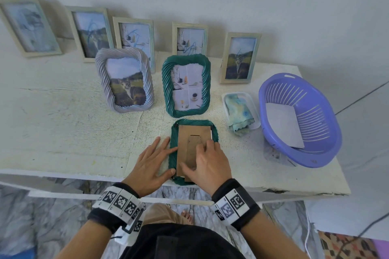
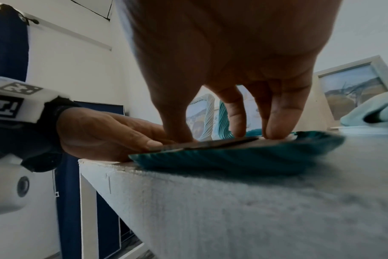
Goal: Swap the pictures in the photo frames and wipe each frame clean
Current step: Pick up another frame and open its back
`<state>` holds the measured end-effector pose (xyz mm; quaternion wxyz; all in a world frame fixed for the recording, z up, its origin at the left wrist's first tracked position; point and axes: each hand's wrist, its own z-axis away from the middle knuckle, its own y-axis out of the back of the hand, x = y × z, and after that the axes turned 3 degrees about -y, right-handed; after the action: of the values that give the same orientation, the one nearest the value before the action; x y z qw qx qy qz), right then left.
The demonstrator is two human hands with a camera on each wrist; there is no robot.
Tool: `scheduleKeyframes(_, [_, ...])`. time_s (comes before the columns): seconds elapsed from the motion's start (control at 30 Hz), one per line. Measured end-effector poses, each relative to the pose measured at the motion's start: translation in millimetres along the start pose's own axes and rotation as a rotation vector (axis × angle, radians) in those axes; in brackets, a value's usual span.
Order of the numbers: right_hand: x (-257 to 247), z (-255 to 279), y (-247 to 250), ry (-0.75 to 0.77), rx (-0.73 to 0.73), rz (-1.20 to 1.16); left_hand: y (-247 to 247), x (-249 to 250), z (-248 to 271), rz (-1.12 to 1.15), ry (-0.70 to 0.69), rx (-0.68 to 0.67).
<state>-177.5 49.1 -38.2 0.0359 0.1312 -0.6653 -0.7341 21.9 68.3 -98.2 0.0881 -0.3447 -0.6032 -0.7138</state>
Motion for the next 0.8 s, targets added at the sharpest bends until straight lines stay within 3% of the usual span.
scheduleKeyframes(0.17, [-7, -2, -2, -0.031, 0.04, -0.032, -1, -3, 0, 0.012, -0.007, 0.022])
scheduleKeyframes(0.4, [-1, -4, 13, -0.053, 0.053, -0.281, -3, -6, -1, -0.004, -0.015, 0.037])
scheduleKeyframes(0.7, [54, 16, 36, -0.269, 0.025, -1.03, -4, -4, -1, 0.001, -0.011, 0.053])
scheduleKeyframes(0.8, [76, 31, 45, -0.249, 0.062, -0.96, -4, -3, -1, -0.002, -0.011, 0.057])
